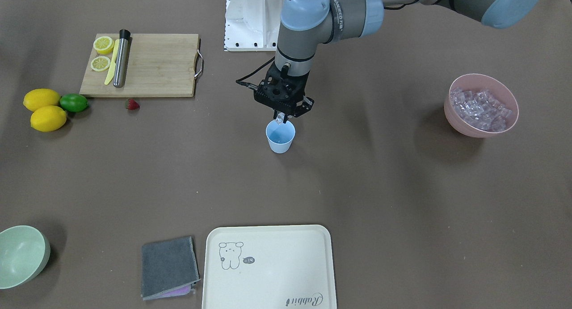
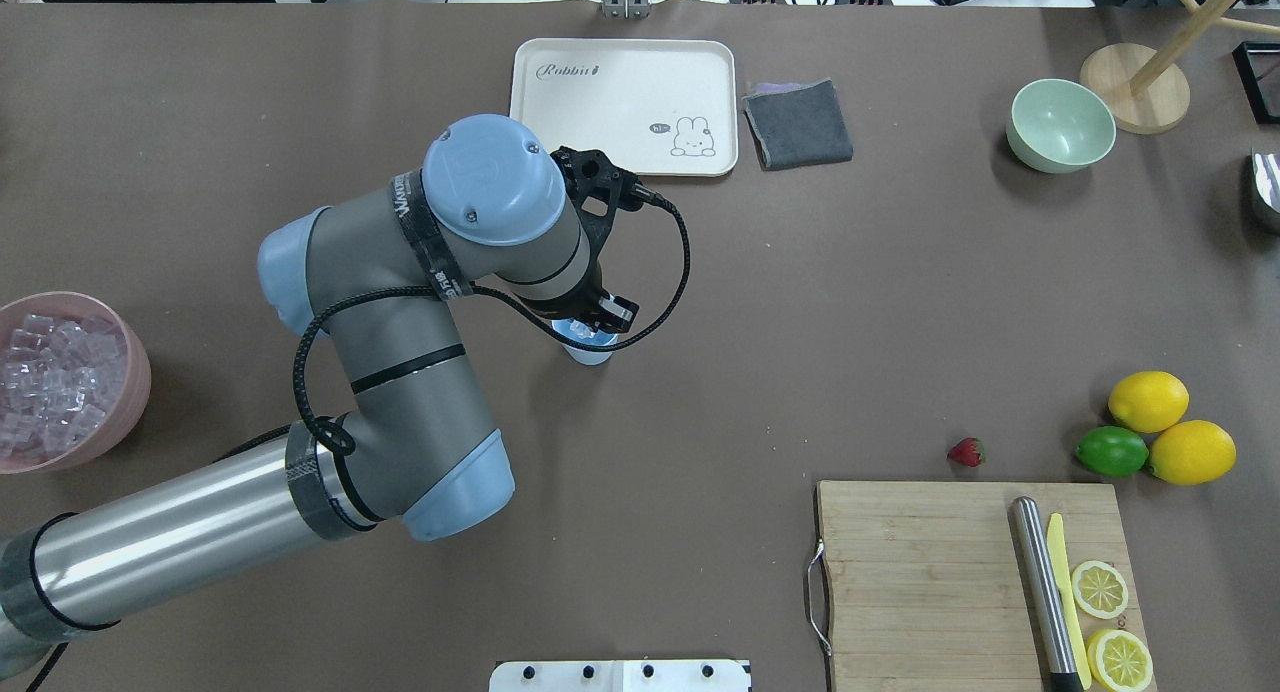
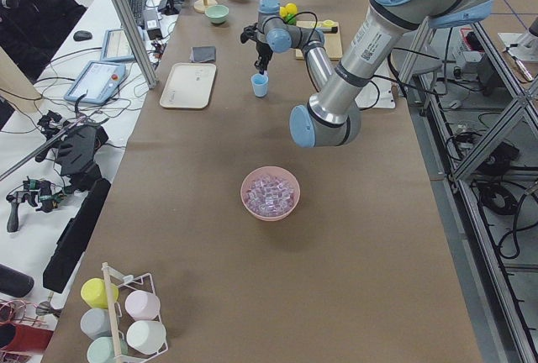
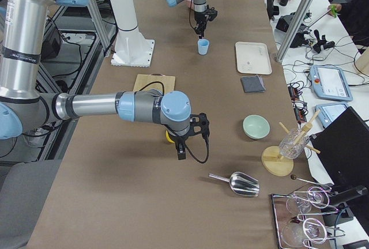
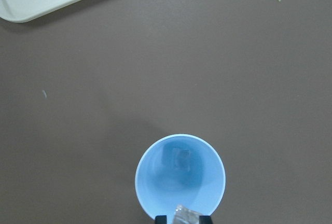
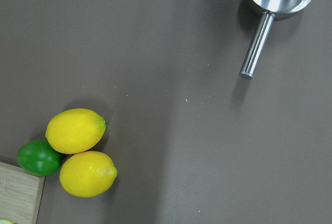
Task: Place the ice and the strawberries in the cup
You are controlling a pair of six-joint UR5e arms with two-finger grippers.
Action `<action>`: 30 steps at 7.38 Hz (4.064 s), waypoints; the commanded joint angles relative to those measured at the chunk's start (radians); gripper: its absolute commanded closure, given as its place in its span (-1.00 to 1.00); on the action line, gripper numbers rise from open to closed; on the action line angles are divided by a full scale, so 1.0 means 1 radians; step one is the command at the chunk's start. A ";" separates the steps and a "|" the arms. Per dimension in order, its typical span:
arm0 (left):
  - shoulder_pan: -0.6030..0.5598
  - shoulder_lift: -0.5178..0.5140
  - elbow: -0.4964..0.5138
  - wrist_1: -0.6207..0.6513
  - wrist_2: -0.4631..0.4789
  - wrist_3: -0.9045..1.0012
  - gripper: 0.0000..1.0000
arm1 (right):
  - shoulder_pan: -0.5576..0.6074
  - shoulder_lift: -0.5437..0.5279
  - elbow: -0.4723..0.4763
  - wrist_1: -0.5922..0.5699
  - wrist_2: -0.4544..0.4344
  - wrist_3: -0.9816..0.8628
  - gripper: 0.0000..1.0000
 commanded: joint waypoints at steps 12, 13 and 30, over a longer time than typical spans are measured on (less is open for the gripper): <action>-0.313 0.382 -0.304 0.153 -0.176 0.256 -0.92 | -0.042 0.009 0.020 0.006 -0.020 0.002 -1.00; -0.347 0.483 -0.369 0.153 -0.234 0.259 -0.92 | -0.042 0.009 0.020 0.006 -0.021 0.003 -1.00; -0.285 1.112 -0.307 -0.448 -0.051 0.434 -0.62 | -0.042 -0.002 0.025 0.003 -0.011 0.008 -1.00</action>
